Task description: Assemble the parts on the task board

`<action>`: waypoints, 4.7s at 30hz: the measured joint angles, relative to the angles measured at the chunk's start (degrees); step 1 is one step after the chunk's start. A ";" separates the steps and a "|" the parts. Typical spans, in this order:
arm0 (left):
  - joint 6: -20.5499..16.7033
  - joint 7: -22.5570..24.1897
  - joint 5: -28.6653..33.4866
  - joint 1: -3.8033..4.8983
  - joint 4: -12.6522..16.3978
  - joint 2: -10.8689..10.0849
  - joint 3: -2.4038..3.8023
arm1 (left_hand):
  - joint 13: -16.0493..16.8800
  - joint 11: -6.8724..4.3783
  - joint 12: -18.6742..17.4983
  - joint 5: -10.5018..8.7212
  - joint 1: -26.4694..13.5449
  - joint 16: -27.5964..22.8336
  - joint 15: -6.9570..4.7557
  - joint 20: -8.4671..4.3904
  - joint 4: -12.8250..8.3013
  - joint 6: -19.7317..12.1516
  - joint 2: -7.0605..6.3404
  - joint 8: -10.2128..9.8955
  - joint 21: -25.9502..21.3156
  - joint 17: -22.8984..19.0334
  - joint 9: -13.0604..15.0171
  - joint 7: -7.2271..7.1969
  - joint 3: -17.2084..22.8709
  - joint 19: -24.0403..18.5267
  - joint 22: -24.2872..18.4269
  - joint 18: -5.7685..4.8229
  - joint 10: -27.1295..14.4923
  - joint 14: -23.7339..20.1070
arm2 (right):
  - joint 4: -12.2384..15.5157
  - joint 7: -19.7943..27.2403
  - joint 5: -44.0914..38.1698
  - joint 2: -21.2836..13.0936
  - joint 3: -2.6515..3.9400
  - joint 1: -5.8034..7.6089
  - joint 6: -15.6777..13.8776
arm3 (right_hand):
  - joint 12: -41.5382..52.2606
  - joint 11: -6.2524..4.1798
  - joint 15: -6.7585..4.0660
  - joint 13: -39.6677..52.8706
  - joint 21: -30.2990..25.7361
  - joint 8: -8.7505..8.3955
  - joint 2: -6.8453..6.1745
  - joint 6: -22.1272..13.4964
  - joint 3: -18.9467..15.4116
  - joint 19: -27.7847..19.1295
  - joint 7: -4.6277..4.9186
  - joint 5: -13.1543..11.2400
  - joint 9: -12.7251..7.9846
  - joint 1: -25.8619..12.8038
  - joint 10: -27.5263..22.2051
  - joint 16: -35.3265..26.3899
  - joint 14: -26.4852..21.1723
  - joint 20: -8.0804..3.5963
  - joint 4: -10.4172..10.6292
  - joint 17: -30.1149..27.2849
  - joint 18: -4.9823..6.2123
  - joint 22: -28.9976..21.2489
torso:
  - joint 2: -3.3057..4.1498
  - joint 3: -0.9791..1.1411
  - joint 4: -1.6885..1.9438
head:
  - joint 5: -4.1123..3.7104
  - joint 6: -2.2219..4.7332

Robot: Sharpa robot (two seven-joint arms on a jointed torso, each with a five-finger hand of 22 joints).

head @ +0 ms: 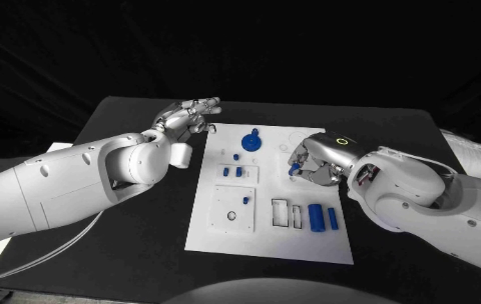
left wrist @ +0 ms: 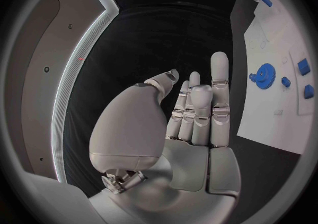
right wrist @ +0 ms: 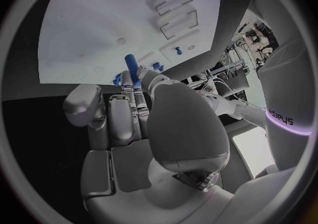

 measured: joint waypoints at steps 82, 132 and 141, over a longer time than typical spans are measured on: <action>0.76 -0.17 -0.01 -0.07 -0.42 0.91 -0.01 | 0.06 0.20 0.26 0.00 0.00 0.00 0.00 0.00 -0.16 0.00 0.00 0.00 0.00 -0.24 0.00 0.00 -0.16 0.00 -0.03 0.00 -0.20 0.00 | -6.39 4.52 -3.54 19.27 -2.58 -7.16 3.69 | -3.80 3.15 1.99 -0.07 -1.91 -2.07 -3.37 -7.80 -1.41 -1.39 3.21 0.73 -1.34 -2.75 -10.85 -0.48 -0.01 1.39 -1.34 -1.86 0.20 -2.97 | 0.04 -0.03 0.12 | 3.03 -1.84; 0.94 -0.53 -0.02 -0.08 -0.33 0.29 -0.39 | 0.08 0.00 0.60 0.00 0.00 0.00 -0.01 0.00 -0.16 -0.01 0.00 0.22 0.00 -0.50 0.00 -0.01 -0.16 0.00 -0.11 0.00 -0.41 -0.40 | 6.66 -5.93 18.54 -11.07 -2.74 -6.86 -7.40 | 61.55 -2.17 -2.36 58.23 12.86 6.51 0.40 -5.79 -27.21 3.88 -0.77 14.15 2.64 -10.48 13.62 11.68 0.09 -2.26 8.69 10.14 -1.81 17.77 | -0.62 -0.38 -3.29 | -4.33 0.91; 1.03 -0.53 -0.02 -0.18 -0.41 0.20 -0.41 | 0.08 0.00 0.60 0.00 0.00 0.00 -0.01 0.00 -0.16 -0.01 0.00 0.22 0.00 -0.50 0.00 0.00 -0.16 0.00 -0.15 0.00 -0.41 -0.40 | 6.14 -9.44 14.10 -9.06 -2.77 -7.57 -5.22 | 61.78 -2.34 -2.36 58.24 13.09 7.16 0.60 -6.06 -28.17 3.87 -0.90 14.15 3.14 -10.28 13.82 11.95 0.09 -2.26 8.86 10.14 -1.81 18.19 | -0.60 -0.42 -3.24 | -3.88 0.74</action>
